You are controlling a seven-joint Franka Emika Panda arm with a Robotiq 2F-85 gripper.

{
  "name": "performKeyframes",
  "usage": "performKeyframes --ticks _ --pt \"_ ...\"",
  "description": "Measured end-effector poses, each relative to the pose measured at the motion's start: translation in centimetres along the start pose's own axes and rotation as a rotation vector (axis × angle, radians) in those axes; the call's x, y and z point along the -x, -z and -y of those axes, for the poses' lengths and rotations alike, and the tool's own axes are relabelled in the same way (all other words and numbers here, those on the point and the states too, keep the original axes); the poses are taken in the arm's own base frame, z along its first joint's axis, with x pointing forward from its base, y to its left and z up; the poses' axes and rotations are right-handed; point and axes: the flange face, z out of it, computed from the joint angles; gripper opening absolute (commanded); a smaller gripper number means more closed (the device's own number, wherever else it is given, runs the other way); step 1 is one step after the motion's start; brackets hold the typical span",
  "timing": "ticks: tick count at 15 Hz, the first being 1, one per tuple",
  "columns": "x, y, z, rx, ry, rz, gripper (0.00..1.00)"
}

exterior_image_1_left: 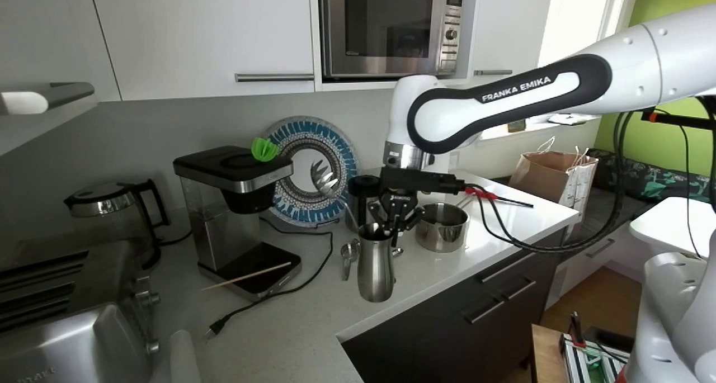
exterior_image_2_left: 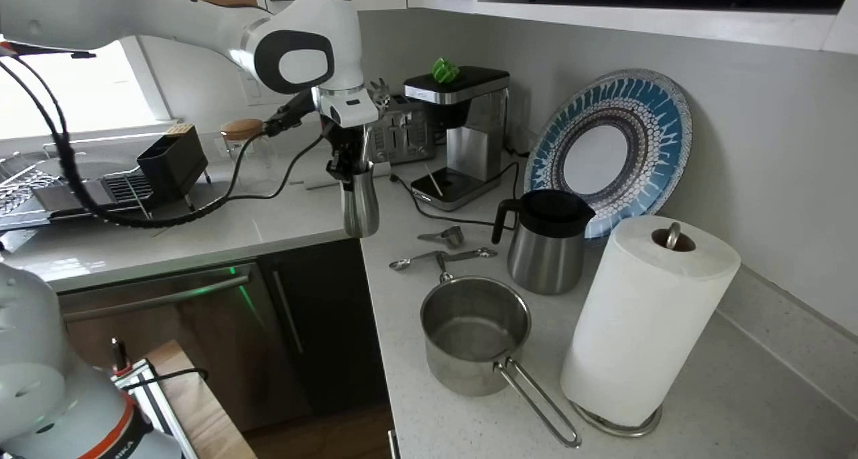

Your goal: Put the cup inside the pot

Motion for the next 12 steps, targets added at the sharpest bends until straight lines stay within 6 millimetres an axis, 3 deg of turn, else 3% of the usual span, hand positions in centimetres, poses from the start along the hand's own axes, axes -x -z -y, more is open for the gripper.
performKeyframes --ticks 3,5,8,10,12 --pt "-1.1 2.3 -5.8 -0.005 -0.165 -0.006 0.05" --pt "-1.2 3.3 -8.6 0.007 -0.228 0.012 0.01" --pt "-1.0 3.6 -9.1 0.003 -0.251 0.007 0.01" --pt "-2.2 4.2 -9.7 -0.016 -0.315 -0.040 0.01" --pt "-4.0 5.6 -11.8 -0.018 -0.380 -0.107 0.01"
